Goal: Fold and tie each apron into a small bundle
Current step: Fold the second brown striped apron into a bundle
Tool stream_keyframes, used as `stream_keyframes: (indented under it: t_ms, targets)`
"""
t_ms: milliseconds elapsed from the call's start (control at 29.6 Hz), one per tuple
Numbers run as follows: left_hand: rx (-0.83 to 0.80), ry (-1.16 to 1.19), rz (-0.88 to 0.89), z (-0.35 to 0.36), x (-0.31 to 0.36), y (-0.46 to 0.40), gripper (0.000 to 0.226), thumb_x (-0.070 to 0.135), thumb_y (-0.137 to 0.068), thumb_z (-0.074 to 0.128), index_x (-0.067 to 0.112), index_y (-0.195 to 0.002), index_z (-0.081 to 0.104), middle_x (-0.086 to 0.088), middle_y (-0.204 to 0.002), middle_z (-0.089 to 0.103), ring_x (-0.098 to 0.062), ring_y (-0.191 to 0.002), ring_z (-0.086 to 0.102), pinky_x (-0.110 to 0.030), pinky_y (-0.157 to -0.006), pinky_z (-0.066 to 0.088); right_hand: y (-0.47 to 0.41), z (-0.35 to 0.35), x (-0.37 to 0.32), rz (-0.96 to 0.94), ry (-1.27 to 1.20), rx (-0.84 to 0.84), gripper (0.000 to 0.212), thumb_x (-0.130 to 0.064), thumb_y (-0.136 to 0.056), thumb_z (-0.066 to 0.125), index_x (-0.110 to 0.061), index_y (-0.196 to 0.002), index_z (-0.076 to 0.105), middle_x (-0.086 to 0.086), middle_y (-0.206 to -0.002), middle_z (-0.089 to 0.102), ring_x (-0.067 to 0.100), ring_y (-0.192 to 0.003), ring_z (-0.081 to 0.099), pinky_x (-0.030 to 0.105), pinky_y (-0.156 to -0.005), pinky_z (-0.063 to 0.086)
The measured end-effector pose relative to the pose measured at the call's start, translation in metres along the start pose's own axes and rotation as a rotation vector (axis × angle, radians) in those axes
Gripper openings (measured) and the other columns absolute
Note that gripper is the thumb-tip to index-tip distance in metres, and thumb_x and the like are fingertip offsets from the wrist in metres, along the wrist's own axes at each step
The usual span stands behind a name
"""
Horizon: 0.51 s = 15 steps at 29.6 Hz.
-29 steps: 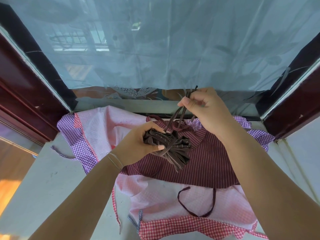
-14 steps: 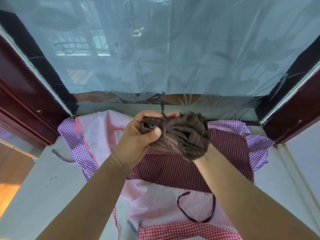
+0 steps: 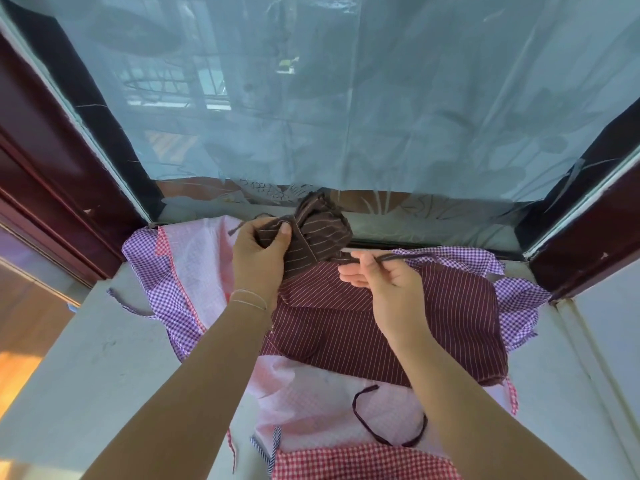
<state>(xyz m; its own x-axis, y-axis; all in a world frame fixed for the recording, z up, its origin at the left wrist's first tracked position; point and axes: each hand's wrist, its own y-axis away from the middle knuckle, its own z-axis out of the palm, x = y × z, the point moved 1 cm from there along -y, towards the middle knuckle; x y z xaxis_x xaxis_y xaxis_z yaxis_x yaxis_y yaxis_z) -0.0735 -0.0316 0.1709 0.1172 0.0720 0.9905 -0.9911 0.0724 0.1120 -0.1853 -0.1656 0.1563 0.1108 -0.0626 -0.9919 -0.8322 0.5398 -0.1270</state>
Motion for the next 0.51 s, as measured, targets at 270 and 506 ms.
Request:
stream_keyframes:
  t_ms: [270, 506]
  targets:
    - [-0.180, -0.672, 0.393, 0.011, 0.000, 0.026, 0.016, 0.019, -0.088, 0.065, 0.024, -0.097, 0.053, 0.010, -0.093, 0.059, -0.003, -0.081, 0.054, -0.005, -0.067, 0.039, -0.031, -0.008, -0.008, -0.830, 0.854, 0.052, 0.019, -0.024, -0.092, 0.057, -0.013, -0.093, 0.073, 0.006, -0.109, 0.066, 0.024, -0.107, 0.056, 0.039, -0.094, 0.044]
    - [-0.506, -0.525, 0.348, 0.007, -0.004, 0.032, 0.017, 0.017, -0.084, 0.070, 0.024, -0.098, 0.062, 0.011, -0.093, 0.065, 0.002, -0.087, 0.061, -0.011, -0.077, 0.048, -0.035, -0.004, 0.000, -0.467, 0.902, -0.140, 0.021, -0.028, -0.096, 0.035, -0.020, -0.097, 0.055, -0.010, -0.070, 0.060, 0.010, -0.057, 0.053, 0.035, -0.054, 0.048]
